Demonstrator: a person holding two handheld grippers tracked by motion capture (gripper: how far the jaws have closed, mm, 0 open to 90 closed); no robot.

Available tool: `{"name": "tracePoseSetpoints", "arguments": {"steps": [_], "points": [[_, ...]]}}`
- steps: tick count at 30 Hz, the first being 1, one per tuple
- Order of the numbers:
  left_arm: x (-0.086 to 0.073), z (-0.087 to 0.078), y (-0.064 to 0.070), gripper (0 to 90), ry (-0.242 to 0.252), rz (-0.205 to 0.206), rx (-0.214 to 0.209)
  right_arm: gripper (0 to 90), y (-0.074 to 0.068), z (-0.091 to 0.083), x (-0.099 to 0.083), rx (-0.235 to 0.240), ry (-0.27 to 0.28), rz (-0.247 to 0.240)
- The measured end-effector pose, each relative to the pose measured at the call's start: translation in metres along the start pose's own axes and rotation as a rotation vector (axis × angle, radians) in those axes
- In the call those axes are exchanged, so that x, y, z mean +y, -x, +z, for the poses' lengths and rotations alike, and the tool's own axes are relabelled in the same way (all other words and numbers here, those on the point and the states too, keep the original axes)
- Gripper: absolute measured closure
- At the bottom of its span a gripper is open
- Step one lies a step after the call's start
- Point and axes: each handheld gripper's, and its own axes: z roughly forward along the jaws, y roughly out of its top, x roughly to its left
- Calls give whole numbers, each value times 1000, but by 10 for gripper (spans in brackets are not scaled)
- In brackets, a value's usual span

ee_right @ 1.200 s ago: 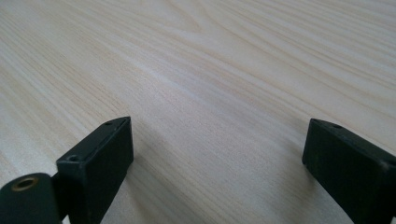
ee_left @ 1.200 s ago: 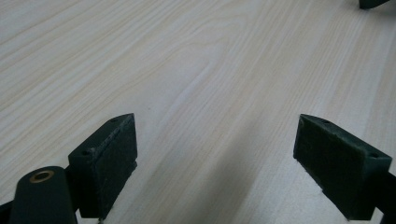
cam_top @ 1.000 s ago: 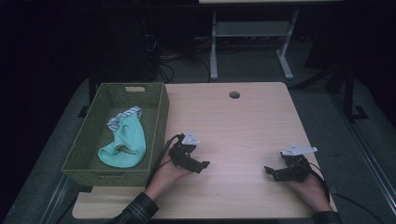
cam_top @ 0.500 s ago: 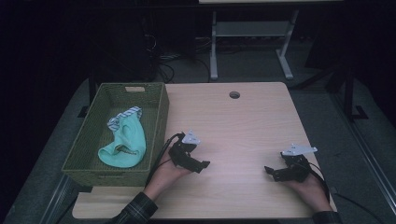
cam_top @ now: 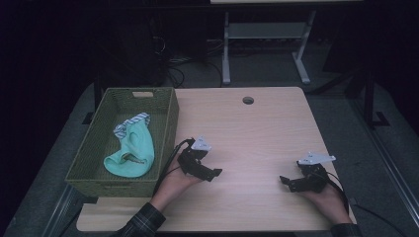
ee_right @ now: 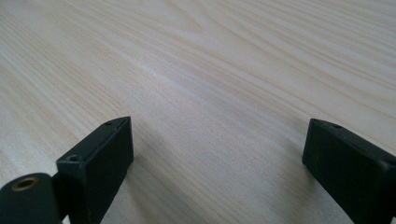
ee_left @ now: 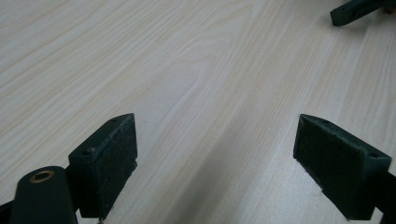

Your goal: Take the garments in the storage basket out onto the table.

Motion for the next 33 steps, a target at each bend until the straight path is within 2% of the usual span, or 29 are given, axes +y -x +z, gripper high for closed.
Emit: {"name": "tracePoseSetpoints", "arguments": {"steps": [11,19,33], "points": [[3,-3,1,131,-4,-6,-11,83,0,0,0,-1,1,-2],[7,-6,0,131,-2,5,-18,83,0,0,0,-1,0,-1],[14,-13,1,132,10,4,-54,83,0,0,0,-1,0,-1]]}}
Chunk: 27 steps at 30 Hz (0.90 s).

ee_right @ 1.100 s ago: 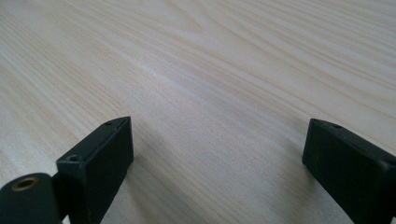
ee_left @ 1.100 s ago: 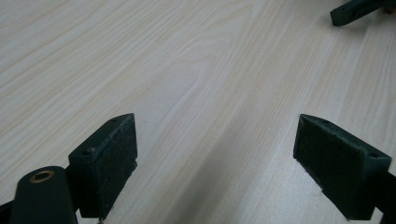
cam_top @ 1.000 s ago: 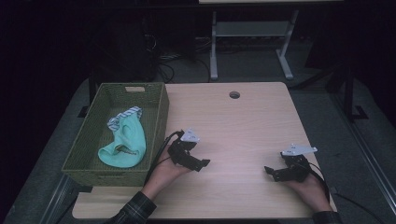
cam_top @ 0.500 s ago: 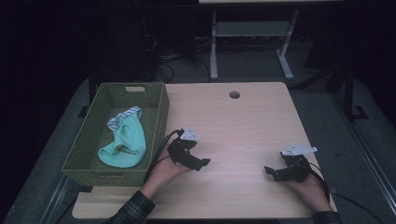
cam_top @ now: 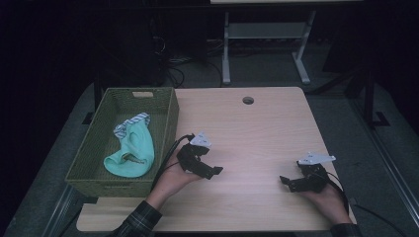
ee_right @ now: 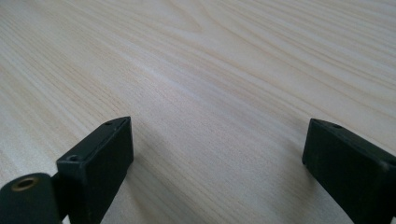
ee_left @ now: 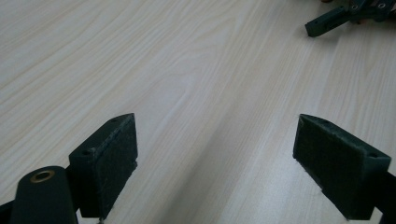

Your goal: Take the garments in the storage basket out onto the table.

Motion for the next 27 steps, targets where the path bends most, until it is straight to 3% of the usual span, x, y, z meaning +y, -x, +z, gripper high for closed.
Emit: {"name": "tracePoseSetpoints", "arguments": {"steps": [8,17,27], "points": [[4,-4,0,134,-4,22,-9,83,0,0,0,0,-1,3],[10,-13,-2,135,24,13,-22,84,0,0,0,-1,-1,4],[16,-22,-5,138,43,25,-68,83,0,0,0,1,-2,4]]}}
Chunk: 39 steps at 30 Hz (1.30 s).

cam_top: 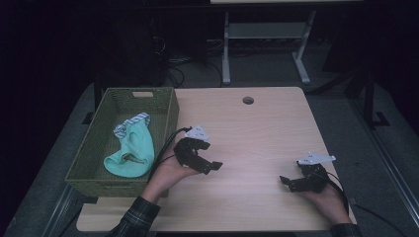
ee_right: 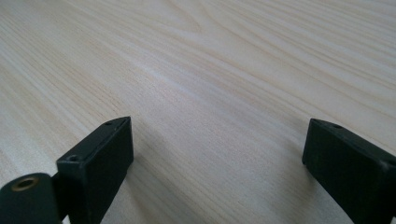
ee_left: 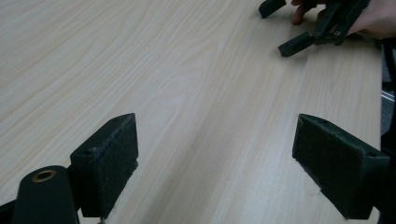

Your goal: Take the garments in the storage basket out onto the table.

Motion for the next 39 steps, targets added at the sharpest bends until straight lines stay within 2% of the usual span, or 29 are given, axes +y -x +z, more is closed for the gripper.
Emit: {"name": "tracePoseSetpoints", "arguments": {"steps": [6,12,16,26,39], "points": [[-2,-4,-2,137,21,3,-26,83,1,-1,-1,-11,0,2],[-1,-13,-4,138,16,19,-30,83,1,-1,-1,-7,1,0],[-2,-20,-7,138,28,14,-28,84,1,-1,-1,-4,3,0],[-1,-33,-9,138,38,18,1,84,0,-1,-1,-5,3,2],[-4,-48,-17,138,53,-3,35,84,1,-1,-1,-5,4,1]]}}
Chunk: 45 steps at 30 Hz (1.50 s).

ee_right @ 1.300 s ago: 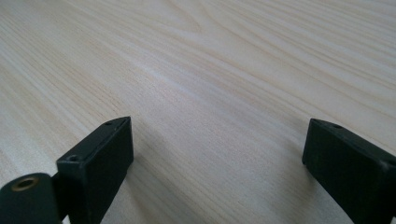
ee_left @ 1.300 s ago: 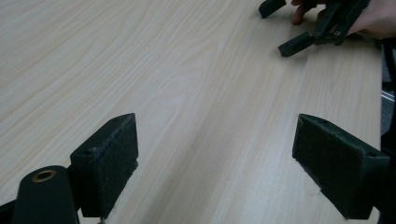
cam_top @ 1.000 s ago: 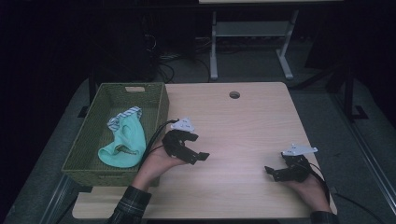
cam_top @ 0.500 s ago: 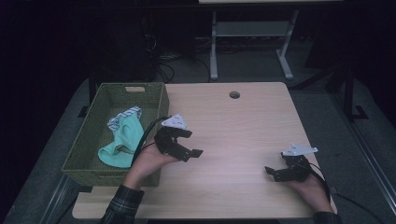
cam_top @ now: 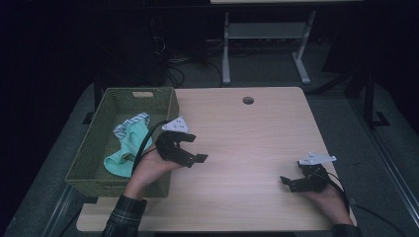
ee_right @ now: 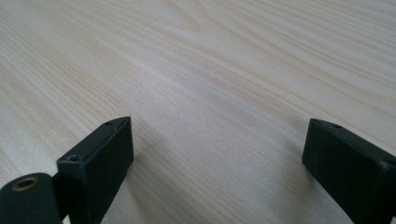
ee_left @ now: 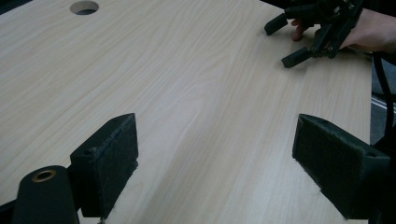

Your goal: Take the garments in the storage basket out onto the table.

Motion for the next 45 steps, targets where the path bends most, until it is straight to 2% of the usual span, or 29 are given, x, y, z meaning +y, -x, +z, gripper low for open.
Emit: {"name": "tracePoseSetpoints", "arguments": {"steps": [9,17,19,28,40,45], "points": [[-4,-12,-7,138,15,-15,26,84,0,0,0,0,0,1],[-5,-17,-9,138,21,-19,38,84,0,0,0,0,0,1],[-6,-19,-11,138,16,-13,52,85,0,0,0,0,0,0],[-13,-31,-21,138,24,-45,92,85,0,0,0,0,0,2],[-22,-46,-32,142,19,-63,143,85,0,0,0,-1,0,2],[-27,-53,-37,144,35,-77,163,85,0,0,0,0,0,1]]}}
